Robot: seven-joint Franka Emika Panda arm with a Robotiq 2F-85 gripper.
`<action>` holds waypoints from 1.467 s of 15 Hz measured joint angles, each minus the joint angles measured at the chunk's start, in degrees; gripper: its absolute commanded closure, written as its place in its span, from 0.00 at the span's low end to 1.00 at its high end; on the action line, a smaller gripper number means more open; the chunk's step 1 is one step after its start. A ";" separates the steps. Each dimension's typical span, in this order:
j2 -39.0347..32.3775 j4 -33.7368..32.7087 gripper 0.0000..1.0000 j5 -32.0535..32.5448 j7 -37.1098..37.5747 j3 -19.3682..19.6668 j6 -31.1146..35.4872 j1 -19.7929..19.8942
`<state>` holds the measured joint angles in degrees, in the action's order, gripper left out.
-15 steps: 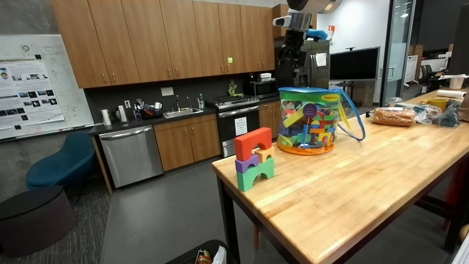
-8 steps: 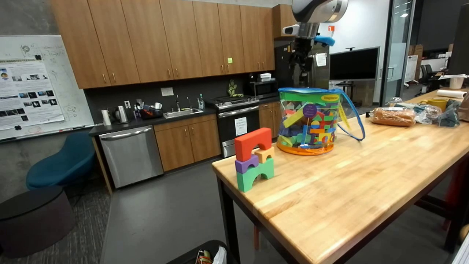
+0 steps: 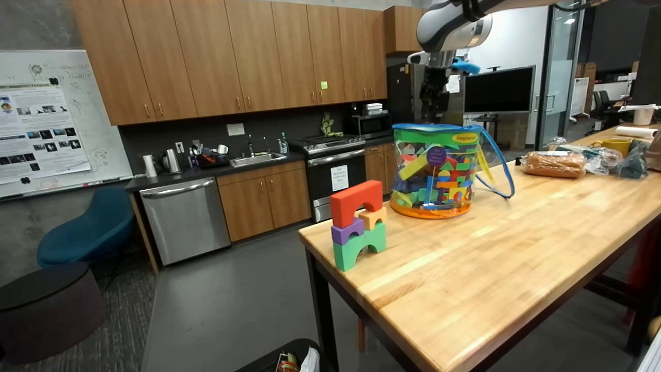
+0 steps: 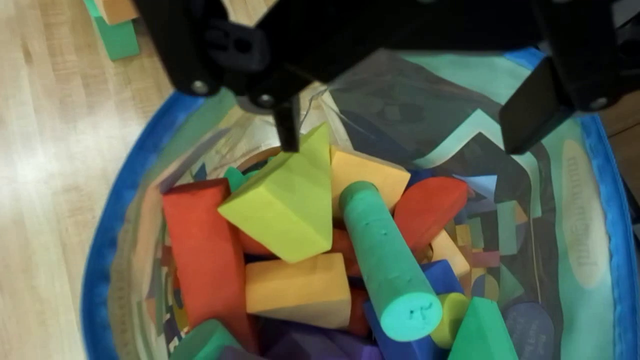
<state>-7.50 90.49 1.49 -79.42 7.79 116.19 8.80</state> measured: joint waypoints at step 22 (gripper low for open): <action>-1.70 7.96 0.00 0.46 2.87 0.03 -1.44 0.73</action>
<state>-9.20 98.45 1.95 -76.55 7.82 114.75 9.53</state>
